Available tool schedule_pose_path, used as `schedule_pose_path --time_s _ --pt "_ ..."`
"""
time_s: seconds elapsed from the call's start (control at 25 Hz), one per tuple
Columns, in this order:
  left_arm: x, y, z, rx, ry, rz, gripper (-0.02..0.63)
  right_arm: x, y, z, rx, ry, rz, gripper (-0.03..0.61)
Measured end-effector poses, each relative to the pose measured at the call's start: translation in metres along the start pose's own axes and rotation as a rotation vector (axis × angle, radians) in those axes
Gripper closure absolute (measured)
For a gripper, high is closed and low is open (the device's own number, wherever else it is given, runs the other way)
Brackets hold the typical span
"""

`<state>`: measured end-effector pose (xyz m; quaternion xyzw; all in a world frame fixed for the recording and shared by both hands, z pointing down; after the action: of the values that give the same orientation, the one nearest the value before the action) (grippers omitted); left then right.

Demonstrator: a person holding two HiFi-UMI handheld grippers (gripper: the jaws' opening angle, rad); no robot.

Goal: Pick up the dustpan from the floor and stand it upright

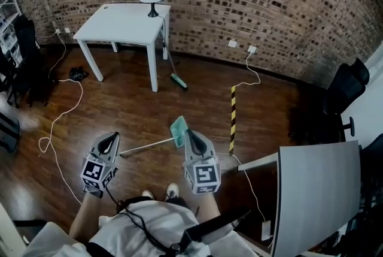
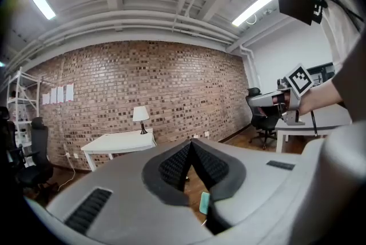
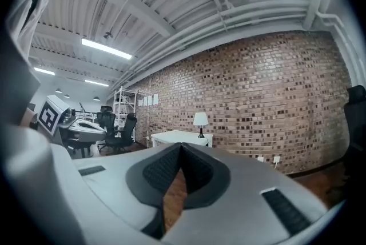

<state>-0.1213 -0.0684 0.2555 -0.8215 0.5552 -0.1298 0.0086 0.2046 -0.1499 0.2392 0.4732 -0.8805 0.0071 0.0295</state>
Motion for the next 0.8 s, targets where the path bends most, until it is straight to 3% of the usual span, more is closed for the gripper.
schedule_pose_path --time_s 0.28,0.4,0.48,0.56,0.68,0.8 --pt "0.008 0.024 -0.011 -0.023 0.012 0.012 0.618 0.032 0.012 -0.005 0.0 0.035 0.023 0.578" --pt "0.001 0.038 -0.023 0.004 0.068 0.035 0.62 0.046 0.026 -0.004 -0.03 0.057 0.026 0.578" --pt "-0.003 0.041 -0.033 0.07 0.142 0.043 0.62 0.052 0.037 -0.006 -0.098 0.083 0.037 0.578" --pt "-0.007 0.042 -0.044 0.085 0.182 0.031 0.623 0.056 0.049 -0.007 -0.22 0.109 0.057 0.578" --pt "-0.013 0.055 -0.063 0.016 0.185 0.033 0.614 0.065 0.063 -0.006 -0.392 0.141 0.101 0.566" --pt "-0.018 0.076 -0.094 -0.09 0.192 0.071 0.589 0.084 0.073 -0.011 -0.472 0.172 0.157 0.566"
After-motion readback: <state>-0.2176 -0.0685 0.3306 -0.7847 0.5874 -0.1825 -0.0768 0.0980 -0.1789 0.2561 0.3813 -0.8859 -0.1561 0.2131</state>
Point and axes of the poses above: the fingertips, and each gripper's own axes: x forward along the fingers, y to its left, z out of its top, the point moved 10 cm from there along -x, backward along the fingers, and after that the axes turned 4 degrees about -z, right-handed, at the moved point
